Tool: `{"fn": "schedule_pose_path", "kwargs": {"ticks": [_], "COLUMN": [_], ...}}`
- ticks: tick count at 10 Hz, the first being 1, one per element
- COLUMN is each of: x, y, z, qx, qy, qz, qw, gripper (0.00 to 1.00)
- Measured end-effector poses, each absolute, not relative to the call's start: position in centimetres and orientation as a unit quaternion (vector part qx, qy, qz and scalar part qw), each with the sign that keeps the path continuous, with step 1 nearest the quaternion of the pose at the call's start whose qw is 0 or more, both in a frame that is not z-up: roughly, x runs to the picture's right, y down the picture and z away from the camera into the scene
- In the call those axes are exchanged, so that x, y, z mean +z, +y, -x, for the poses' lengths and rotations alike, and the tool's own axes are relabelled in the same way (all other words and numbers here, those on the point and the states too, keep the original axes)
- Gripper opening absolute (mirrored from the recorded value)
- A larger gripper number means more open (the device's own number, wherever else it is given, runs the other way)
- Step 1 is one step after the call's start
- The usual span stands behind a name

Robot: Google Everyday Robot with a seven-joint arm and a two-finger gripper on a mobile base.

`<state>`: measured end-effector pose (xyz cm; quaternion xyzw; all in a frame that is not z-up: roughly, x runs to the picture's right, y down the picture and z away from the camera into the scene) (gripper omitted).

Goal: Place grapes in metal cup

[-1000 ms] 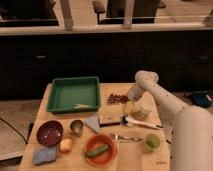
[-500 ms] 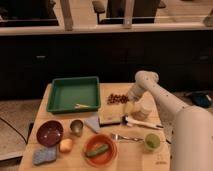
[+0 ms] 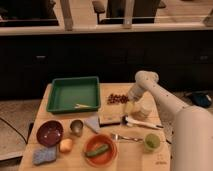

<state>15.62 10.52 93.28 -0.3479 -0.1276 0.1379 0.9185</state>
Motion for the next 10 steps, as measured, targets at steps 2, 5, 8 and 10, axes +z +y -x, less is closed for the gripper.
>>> {"fn": "schedule_pose_path", "kwargs": {"ticks": [2,5,8,10], "x": [92.5,92.6,92.8,92.9], "y": [9.6,9.4,9.2,9.1], "z": [-14.9,-14.6,-13.8,-13.5], "qx": [0.123,0.109,0.099,0.095], "qy": [-0.134,-0.139,-0.143,-0.144], "qz": [0.338,0.335,0.334,0.334], "qw": [0.923,0.926,0.926,0.927], "gripper": [0.72,0.8,0.8,0.8]}}
